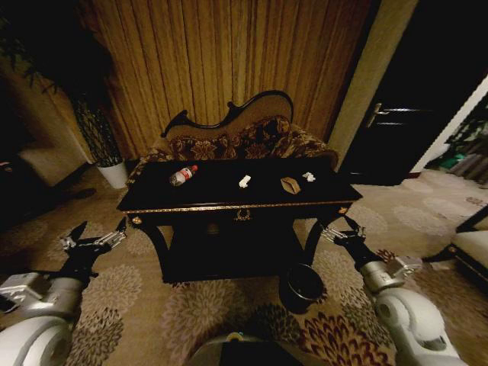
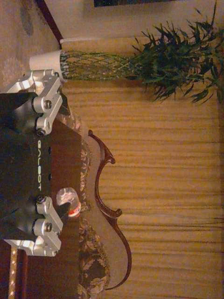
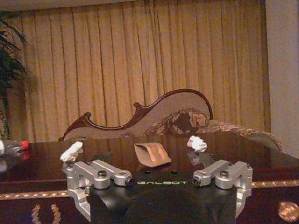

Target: Move to the front of the table and place the trash on the table into the trash bin.

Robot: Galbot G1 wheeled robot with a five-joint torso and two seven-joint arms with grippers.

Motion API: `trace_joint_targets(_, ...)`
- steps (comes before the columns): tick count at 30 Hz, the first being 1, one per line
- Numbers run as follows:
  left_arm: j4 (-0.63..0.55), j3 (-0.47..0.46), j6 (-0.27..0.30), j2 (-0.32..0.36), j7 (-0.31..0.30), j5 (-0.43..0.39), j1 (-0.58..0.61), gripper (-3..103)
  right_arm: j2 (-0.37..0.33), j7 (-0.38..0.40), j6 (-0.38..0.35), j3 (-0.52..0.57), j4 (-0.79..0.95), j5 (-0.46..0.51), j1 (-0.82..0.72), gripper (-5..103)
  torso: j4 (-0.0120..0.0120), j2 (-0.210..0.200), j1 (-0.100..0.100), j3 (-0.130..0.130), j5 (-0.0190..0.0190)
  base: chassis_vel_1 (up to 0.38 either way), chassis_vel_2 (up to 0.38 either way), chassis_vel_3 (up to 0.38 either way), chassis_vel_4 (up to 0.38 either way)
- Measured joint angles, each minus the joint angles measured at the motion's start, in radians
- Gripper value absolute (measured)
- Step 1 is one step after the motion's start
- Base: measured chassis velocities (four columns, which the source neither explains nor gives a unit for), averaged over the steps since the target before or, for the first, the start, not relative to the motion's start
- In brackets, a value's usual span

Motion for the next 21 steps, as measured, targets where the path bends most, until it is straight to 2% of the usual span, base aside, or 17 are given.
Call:
trace_joint_targets(14, 0.0, -0.003, -0.006, -0.006, 0.0, -0.001, 0.007, 100, 0.005, 0.001, 0.0, -0.003, 0.001, -0.006, -0.004, 100, -0.0001, 0.0, 0.0, 0.0, 0.0, -0.17, 0.174, 0.172, -0.161)
trace_joint_targets(21, 0.0, -0.01, -0.011, -0.012, -0.001, -0.003, 0.007, 100, 0.003, 0.048, -0.002, -0.013, 0.015, 0.016, -0.004, 100, 0.0, 0.0, 0.001, 0.0, 0.0, -0.08, 0.094, 0.083, -0.092)
